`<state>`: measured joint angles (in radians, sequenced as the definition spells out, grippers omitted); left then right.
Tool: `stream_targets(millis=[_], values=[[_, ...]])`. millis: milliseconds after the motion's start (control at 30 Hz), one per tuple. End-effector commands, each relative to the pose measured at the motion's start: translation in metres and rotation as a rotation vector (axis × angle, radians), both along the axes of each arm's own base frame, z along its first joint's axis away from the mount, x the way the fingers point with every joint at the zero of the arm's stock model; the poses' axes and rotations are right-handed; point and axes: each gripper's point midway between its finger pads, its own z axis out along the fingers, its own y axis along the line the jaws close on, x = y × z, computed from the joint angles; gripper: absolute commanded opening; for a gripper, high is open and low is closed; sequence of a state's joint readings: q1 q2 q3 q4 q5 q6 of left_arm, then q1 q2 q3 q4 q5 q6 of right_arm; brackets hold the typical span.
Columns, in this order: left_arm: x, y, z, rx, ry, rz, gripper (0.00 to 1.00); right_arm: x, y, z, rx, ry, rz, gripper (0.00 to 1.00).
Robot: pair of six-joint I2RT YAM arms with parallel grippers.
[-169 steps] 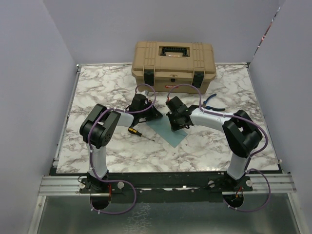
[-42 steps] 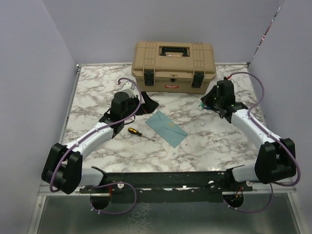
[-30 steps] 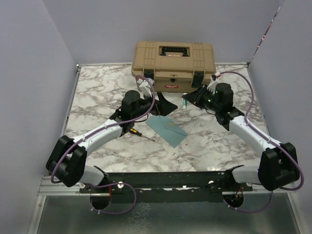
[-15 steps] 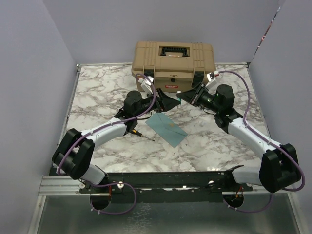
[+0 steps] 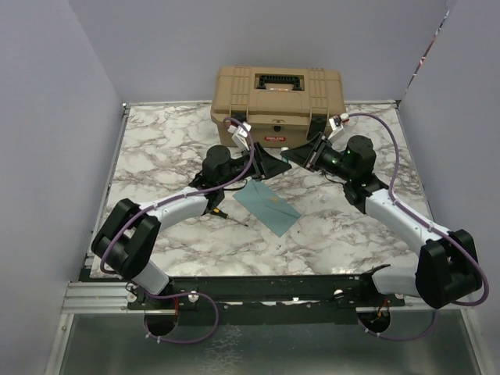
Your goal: Place the letter into the envelope and seal it
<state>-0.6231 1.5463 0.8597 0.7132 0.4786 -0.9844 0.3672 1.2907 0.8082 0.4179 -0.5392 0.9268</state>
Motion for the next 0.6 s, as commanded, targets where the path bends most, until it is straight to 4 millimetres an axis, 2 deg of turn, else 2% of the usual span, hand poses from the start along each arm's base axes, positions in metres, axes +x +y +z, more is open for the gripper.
stream_targets(millis=[0, 67, 133, 167, 233, 300, 367, 400, 467, 567], values=[[0.0, -0.007, 0.003, -0.003, -0.027, -0.041, 0.49, -0.012, 0.009, 0.0, 0.002, -0.013, 0.086, 0.16], [-0.001, -0.009, 0.002, 0.005, -0.039, -0.057, 0.45, -0.014, 0.01, 0.0, -0.004, -0.011, 0.093, 0.17], [-0.004, -0.011, 0.002, 0.011, -0.053, -0.085, 0.35, -0.016, 0.01, 0.0, -0.007, -0.017, 0.106, 0.17], [-0.005, -0.012, 0.001, 0.013, -0.061, -0.1, 0.26, -0.016, 0.01, 0.0, -0.011, -0.012, 0.106, 0.17], [-0.01, -0.014, 0.001, 0.026, -0.098, -0.138, 0.01, -0.017, 0.009, -0.001, -0.033, -0.017, 0.106, 0.21], [-0.015, -0.013, -0.001, 0.047, -0.15, -0.163, 0.0, -0.015, 0.005, -0.003, -0.093, -0.017, 0.089, 0.34], [-0.018, -0.009, -0.003, 0.079, -0.212, -0.17, 0.0, -0.009, -0.005, -0.005, -0.176, -0.012, 0.033, 0.51], [-0.019, -0.007, -0.005, 0.1, -0.242, -0.165, 0.0, -0.004, -0.013, -0.006, -0.222, 0.003, -0.015, 0.56], [-0.017, -0.004, -0.008, 0.135, -0.296, -0.148, 0.0, 0.006, -0.027, -0.012, -0.291, 0.082, -0.118, 0.58], [-0.015, -0.002, -0.012, 0.179, -0.353, -0.147, 0.0, 0.013, -0.027, -0.018, -0.351, 0.13, -0.16, 0.59]])
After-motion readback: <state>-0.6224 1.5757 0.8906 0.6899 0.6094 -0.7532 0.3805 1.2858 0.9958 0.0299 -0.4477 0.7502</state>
